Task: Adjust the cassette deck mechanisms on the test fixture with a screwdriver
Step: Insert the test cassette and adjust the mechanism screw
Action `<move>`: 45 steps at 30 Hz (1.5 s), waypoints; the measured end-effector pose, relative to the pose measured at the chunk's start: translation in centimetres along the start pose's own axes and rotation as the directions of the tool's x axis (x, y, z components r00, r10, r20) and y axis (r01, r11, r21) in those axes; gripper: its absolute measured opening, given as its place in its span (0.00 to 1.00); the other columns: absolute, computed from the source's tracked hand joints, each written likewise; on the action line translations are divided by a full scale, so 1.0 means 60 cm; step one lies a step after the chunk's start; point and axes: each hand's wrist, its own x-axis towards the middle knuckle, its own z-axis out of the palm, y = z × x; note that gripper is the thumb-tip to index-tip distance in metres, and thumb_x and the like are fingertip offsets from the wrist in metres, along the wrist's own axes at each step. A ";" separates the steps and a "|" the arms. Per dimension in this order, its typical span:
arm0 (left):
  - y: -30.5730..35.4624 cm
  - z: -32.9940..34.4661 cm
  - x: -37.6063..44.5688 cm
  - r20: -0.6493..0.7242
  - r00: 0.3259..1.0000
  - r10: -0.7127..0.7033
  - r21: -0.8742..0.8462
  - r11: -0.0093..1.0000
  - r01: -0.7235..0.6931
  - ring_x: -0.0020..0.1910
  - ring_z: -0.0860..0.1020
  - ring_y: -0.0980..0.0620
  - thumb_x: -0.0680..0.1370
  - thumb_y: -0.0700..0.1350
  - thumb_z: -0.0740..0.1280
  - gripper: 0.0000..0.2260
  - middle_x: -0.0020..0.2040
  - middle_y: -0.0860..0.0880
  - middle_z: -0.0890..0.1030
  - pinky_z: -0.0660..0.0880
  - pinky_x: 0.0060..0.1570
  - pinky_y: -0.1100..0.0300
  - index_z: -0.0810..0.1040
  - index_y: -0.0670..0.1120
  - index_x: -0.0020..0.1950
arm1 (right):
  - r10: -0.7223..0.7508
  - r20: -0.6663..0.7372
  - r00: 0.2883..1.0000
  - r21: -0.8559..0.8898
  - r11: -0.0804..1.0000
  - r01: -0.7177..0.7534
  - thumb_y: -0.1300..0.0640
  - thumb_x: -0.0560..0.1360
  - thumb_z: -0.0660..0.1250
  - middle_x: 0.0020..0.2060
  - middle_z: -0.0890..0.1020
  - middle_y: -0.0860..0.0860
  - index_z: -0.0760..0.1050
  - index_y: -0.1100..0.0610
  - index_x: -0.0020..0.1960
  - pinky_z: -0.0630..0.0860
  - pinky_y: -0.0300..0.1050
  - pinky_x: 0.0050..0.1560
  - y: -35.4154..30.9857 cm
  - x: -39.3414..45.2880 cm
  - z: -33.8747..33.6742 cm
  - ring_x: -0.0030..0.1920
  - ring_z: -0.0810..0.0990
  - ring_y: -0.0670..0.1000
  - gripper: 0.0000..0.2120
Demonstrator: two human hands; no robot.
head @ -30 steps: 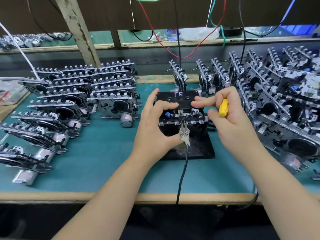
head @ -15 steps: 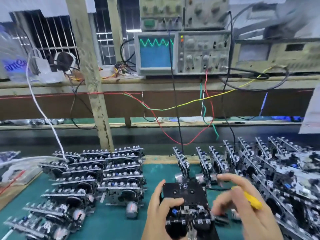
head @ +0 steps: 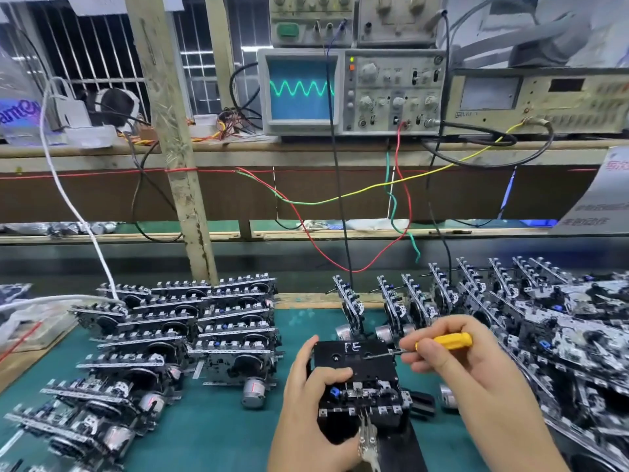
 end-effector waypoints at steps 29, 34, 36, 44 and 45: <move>0.007 -0.006 -0.001 0.033 0.999 -0.015 0.007 1.000 0.015 0.76 0.58 0.67 0.65 0.44 0.82 0.28 0.79 0.59 0.57 0.58 0.65 0.76 0.75 0.63 0.57 | -0.108 0.286 0.952 -0.401 0.889 0.222 0.61 0.81 0.66 0.40 0.84 0.50 0.69 0.48 0.57 0.81 0.49 0.50 -0.026 0.030 0.049 0.42 0.84 0.44 0.11; 0.010 -0.006 0.000 0.045 0.999 -0.014 0.000 1.000 0.014 0.76 0.59 0.66 0.65 0.46 0.81 0.30 0.79 0.61 0.56 0.59 0.64 0.76 0.72 0.71 0.55 | -0.149 0.263 0.953 -0.432 0.866 0.254 0.59 0.79 0.69 0.36 0.82 0.52 0.71 0.49 0.65 0.78 0.53 0.48 -0.025 0.031 0.065 0.38 0.82 0.52 0.16; 0.011 -0.007 0.000 0.045 0.999 -0.010 -0.003 1.000 0.010 0.76 0.59 0.66 0.65 0.46 0.81 0.30 0.80 0.60 0.56 0.61 0.65 0.73 0.71 0.72 0.54 | -0.165 0.242 0.956 -0.445 0.857 0.261 0.58 0.79 0.70 0.36 0.80 0.56 0.70 0.48 0.68 0.76 0.53 0.45 -0.024 0.030 0.074 0.36 0.79 0.56 0.20; 0.009 -0.006 -0.001 0.043 0.999 -0.007 0.000 1.000 0.007 0.75 0.57 0.68 0.65 0.44 0.82 0.28 0.79 0.59 0.57 0.57 0.64 0.78 0.74 0.66 0.56 | -0.125 0.258 0.958 -0.418 0.880 0.228 0.60 0.83 0.63 0.46 0.84 0.49 0.74 0.52 0.67 0.76 0.44 0.53 -0.030 0.047 0.058 0.45 0.82 0.46 0.14; 0.009 -0.006 -0.002 0.044 0.999 -0.007 0.002 1.000 0.007 0.75 0.57 0.68 0.65 0.44 0.82 0.28 0.79 0.58 0.57 0.57 0.64 0.78 0.74 0.66 0.56 | -0.116 0.265 0.957 -0.359 0.910 0.209 0.63 0.83 0.63 0.48 0.84 0.49 0.75 0.54 0.67 0.77 0.45 0.56 -0.032 0.051 0.054 0.49 0.83 0.46 0.14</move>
